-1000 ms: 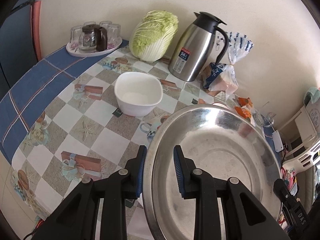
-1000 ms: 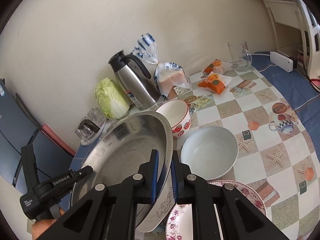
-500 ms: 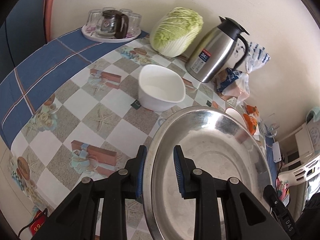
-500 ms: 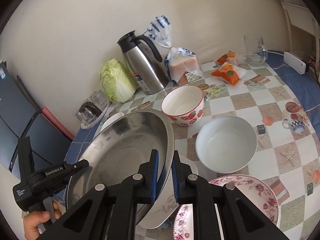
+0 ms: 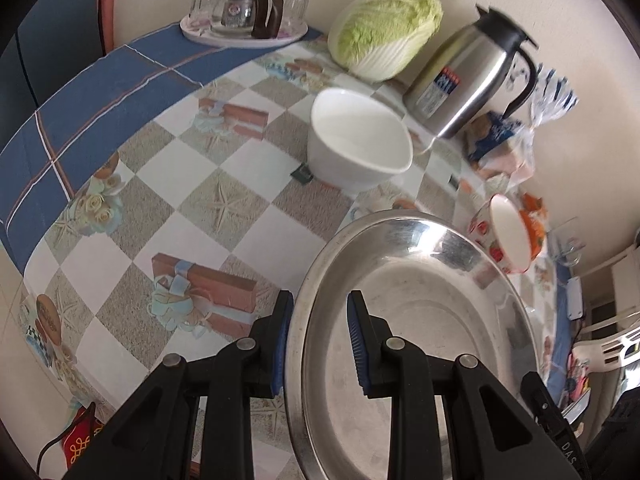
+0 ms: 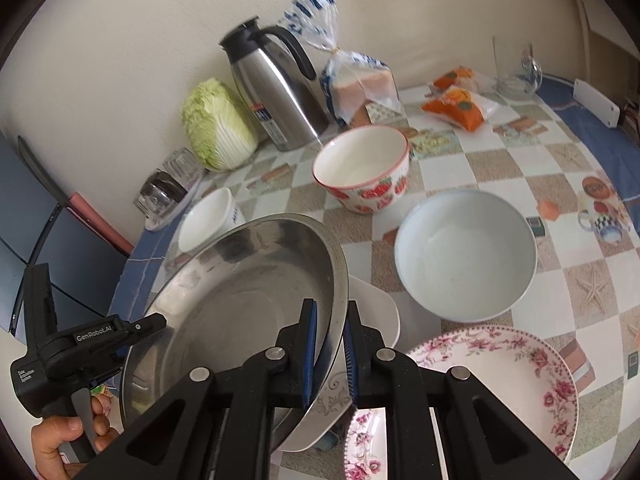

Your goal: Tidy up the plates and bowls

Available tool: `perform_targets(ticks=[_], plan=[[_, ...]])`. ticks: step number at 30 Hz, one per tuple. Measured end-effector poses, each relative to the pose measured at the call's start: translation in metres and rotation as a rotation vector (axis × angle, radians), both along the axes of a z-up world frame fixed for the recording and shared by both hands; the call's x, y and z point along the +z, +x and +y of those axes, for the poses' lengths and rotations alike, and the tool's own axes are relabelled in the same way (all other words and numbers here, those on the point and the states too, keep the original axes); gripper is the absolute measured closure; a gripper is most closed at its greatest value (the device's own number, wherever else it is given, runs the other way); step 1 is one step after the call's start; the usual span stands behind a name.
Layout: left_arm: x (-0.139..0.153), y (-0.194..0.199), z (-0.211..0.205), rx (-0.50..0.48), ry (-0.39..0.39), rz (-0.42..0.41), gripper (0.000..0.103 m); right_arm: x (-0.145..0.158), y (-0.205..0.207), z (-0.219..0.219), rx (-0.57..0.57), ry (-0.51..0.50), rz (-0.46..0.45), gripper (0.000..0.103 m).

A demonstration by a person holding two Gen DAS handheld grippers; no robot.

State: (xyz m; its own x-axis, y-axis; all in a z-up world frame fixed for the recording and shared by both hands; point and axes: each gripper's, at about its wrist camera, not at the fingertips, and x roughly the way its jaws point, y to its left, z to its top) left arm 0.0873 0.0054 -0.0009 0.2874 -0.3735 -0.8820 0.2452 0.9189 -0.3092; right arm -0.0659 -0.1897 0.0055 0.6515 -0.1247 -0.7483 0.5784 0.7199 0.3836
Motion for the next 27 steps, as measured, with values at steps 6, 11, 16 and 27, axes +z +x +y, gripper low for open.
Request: perform_targets(ticks=[6, 11, 16, 27], plan=[[-0.01, 0.002, -0.006, -0.018, 0.013, 0.031, 0.076, -0.012, -0.002, -0.007, -0.021, 0.029, 0.03, 0.088], [-0.014, 0.004, -0.009, -0.026, 0.02, 0.043, 0.076, -0.017, -0.003, -0.01, -0.029, 0.046, 0.051, 0.088], [-0.016, 0.002, -0.014, -0.045, 0.025, 0.044, 0.076, -0.019, -0.003, -0.012, -0.037, 0.04, 0.063, 0.088], [-0.029, 0.0, -0.021, -0.064, 0.056, 0.09, 0.076, -0.03, -0.006, -0.019, -0.066, 0.064, 0.101, 0.088]])
